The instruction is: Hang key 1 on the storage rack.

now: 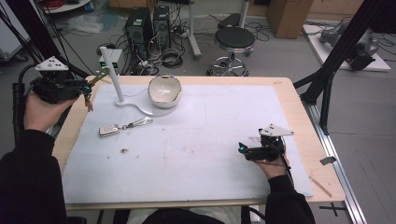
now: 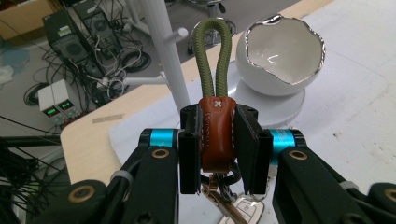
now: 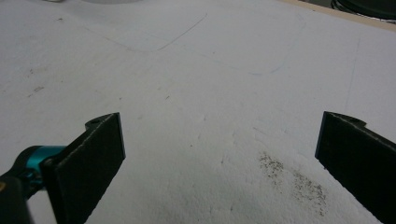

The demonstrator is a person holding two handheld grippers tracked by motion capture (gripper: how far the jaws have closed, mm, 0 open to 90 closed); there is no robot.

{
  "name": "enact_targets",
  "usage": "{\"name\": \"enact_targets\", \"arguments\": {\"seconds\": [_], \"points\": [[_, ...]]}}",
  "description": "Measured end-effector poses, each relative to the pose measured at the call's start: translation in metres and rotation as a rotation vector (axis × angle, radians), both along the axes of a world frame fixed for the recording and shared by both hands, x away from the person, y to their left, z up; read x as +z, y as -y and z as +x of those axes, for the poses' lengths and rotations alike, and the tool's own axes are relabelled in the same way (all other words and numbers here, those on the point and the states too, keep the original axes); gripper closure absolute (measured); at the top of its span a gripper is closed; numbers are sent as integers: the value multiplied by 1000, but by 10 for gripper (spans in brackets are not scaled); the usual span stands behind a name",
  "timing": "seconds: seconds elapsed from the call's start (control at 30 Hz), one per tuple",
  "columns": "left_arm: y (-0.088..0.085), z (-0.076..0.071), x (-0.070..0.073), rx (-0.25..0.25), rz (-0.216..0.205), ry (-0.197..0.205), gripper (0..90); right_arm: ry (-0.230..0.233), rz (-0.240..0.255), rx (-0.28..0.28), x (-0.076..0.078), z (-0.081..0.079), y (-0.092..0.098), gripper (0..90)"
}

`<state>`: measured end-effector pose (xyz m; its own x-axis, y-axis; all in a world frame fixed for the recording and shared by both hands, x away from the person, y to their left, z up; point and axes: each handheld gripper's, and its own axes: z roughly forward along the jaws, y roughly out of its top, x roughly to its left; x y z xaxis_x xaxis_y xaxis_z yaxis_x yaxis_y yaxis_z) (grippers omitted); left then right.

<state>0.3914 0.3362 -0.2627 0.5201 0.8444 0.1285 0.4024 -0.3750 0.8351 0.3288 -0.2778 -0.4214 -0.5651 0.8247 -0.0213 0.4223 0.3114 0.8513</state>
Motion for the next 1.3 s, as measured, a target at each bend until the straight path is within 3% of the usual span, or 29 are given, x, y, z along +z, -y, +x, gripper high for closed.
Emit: {"name": "enact_targets", "arguments": {"seconds": [0.43,0.77,0.93,1.07,1.3], "points": [[1,14,9,39,34,-7,720,4,3,-10,1,-1,2,4],[-1,26,1,79,53,-44,720,6,8,-12,1,-2,2,5],[3,32,-4,99,78,-51,720,27,6,-26,2,-3,3,5],[11,40,-11,145,109,-64,722,33,13,-38,3,-4,4,4],[16,51,-21,176,118,-89,723,40,22,-46,3,-6,7,5]]}}
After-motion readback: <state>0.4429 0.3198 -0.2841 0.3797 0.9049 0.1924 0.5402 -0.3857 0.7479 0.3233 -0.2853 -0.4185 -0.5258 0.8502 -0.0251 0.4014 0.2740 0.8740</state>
